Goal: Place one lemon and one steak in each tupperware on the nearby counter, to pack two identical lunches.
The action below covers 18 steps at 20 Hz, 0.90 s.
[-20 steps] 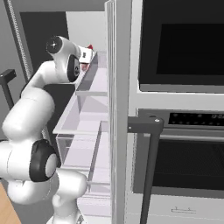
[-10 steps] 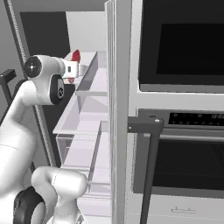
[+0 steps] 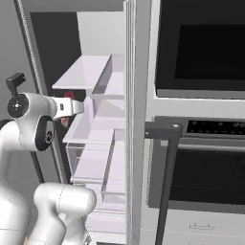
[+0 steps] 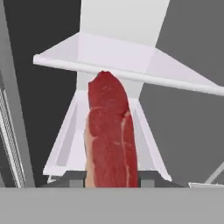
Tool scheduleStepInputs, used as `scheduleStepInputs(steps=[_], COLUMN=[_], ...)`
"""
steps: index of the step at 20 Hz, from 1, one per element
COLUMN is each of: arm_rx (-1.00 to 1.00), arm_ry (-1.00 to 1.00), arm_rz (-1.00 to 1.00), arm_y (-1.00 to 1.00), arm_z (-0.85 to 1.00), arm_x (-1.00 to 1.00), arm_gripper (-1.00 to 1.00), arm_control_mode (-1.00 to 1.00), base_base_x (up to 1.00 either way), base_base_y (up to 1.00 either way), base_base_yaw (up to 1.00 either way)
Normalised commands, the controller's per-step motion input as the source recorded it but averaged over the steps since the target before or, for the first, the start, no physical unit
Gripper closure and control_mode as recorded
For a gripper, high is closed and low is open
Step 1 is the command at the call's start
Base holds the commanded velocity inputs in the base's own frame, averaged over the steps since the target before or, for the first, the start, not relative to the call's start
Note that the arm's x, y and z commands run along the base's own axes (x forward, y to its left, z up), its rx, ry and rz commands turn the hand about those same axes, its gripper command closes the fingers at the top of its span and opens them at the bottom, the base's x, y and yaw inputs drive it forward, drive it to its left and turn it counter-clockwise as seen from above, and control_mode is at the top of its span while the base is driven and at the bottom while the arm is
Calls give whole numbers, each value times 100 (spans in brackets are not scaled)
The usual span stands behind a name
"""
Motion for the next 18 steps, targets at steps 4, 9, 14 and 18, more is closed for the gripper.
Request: scheduleStepInputs(steps=[4,9,14,18], arm_rx=[0,0,0,0], arm_ry=[0,0,0,0], arm_rz=[0,0,0,0], arm_y=[0,0,0,0], arm_z=[0,0,0,0], arm_x=[0,0,0,0], arm_gripper=[100,100,100,100], arm_control_mode=[100,100,100,100], base_base_x=[-100,-100,-100,-100], base_base_y=[39,17,0,-8], base_base_yaw=[12,3,-11,-56])
